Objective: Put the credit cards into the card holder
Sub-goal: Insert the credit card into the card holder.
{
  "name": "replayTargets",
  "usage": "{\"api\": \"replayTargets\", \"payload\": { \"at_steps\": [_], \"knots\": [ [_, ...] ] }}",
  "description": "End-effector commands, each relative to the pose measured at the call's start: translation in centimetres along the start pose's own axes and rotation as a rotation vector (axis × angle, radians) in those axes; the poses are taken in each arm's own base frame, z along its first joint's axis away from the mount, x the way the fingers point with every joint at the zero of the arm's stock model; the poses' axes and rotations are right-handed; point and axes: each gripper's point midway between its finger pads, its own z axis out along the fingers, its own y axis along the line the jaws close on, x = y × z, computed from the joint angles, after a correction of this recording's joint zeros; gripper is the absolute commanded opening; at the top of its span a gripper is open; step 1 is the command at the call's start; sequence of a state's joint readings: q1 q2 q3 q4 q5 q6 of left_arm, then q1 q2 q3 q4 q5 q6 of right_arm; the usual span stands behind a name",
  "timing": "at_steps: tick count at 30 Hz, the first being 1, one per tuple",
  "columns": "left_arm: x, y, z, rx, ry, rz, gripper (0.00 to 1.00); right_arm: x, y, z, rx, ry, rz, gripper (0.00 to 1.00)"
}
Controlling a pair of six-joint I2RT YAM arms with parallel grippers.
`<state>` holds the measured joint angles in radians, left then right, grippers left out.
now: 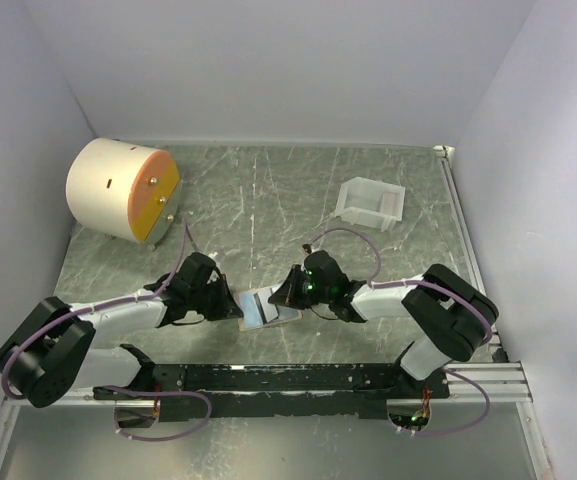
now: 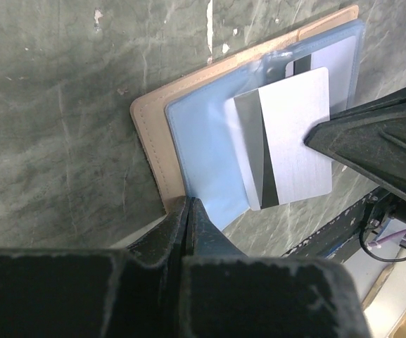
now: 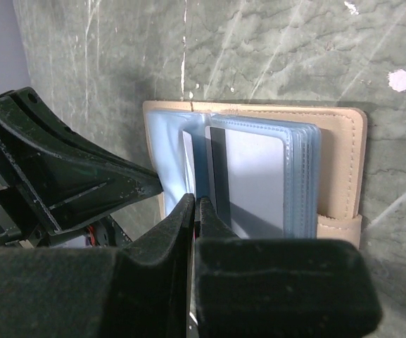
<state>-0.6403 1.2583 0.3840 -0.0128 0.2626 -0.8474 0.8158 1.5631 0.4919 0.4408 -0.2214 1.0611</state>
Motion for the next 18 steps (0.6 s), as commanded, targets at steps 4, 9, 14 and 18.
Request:
{"api": "replayTargets", "payload": {
  "at_steps": [4, 9, 14, 18],
  "knots": [
    [2.62, 0.71, 0.05, 0.024, 0.073, -0.056, 0.07, 0.07, -0.93, -0.06, 0.015, -0.034, 0.032, 0.0],
    [2.27, 0.95, -0.34, -0.009, 0.062, -0.056, 0.07, 0.03, -1.03, -0.3, 0.011, -0.045, 0.029, 0.0],
    [2.28, 0.92, -0.55, -0.002, 0.047, -0.075, 0.07, 0.1, -1.29, -0.45, 0.011, -0.049, 0.018, 0.0],
    [2.34, 0.97, -0.44, -0.003, 0.05, -0.08, 0.07, 0.32, -1.51, -0.43, 0.009, -0.046, 0.022, 0.0]
  ]
}}
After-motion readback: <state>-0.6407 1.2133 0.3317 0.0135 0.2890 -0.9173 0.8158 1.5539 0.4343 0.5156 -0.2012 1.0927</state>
